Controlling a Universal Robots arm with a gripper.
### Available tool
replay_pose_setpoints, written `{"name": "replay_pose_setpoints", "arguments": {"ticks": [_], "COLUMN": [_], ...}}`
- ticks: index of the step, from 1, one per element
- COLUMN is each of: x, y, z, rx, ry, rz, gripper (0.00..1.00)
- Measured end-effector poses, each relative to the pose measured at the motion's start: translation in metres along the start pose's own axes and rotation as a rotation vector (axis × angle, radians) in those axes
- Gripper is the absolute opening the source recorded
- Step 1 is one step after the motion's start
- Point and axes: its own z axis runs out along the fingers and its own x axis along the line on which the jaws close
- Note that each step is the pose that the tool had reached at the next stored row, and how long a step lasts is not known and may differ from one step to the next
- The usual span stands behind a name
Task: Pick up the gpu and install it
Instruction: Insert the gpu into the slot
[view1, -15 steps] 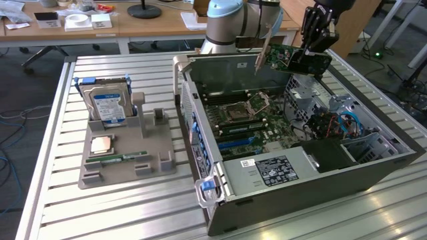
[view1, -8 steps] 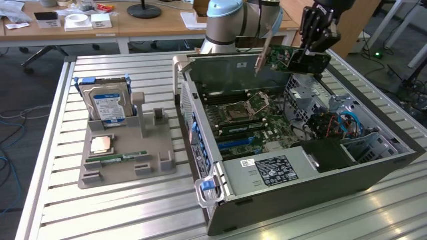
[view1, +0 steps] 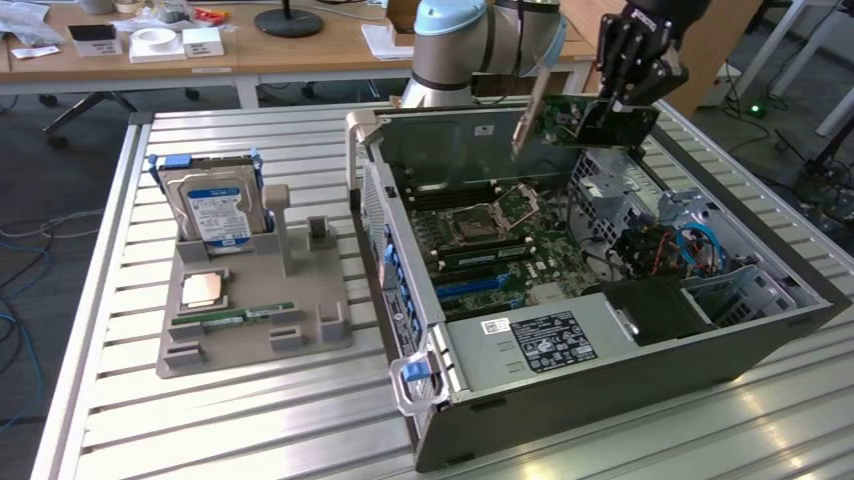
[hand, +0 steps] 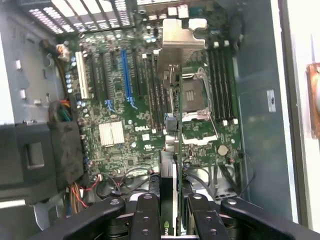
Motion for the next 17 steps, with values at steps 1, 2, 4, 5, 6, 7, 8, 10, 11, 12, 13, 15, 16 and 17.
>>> {"name": "replay_pose_setpoints", "arguments": {"ticks": [1,2,4,5,6,7,8,10,11,12,13,15,16,17], "x": [0.0000,0.0000,0.0000,0.0000,0.0001,0.0000,0.0001,0.0001,0.0001,0.0001,0.0001,0.0000,0.0000,0.0001], "y": [0.0000,0.0000,0.0000,0.0000,0.0000,0.0000,0.0000,0.0000,0.0000,0.0000,0.0000,0.0000,0.0000,0.0001], "z": [0.0002,0.0003,0.0007,0.0009,0.0010,0.0012,0.0013,0.0014,0.0014,0.0014,0.0015,0.0018,0.0025,0.0035], "rx": [-0.0005,-0.0010,-0.0019,-0.0024,-0.0029,-0.0034,-0.0038,-0.0046,-0.0048,-0.0050,-0.0050,-0.0050,-0.0042,-0.0015], "ry": [0.0007,0.0012,0.0024,0.0030,0.0037,0.0043,0.0048,0.0058,0.0060,0.0061,0.0062,0.0061,0.0061,0.0063], "rz": [-0.019,-0.037,-0.073,-0.091,-0.109,-0.128,-0.144,-0.174,-0.183,-0.188,-0.190,-0.190,-0.190,-0.190], "gripper": [0.26,0.26,0.26,0.26,0.26,0.26,0.26,0.26,0.26,0.26,0.26,0.26,0.26,0.26]}}
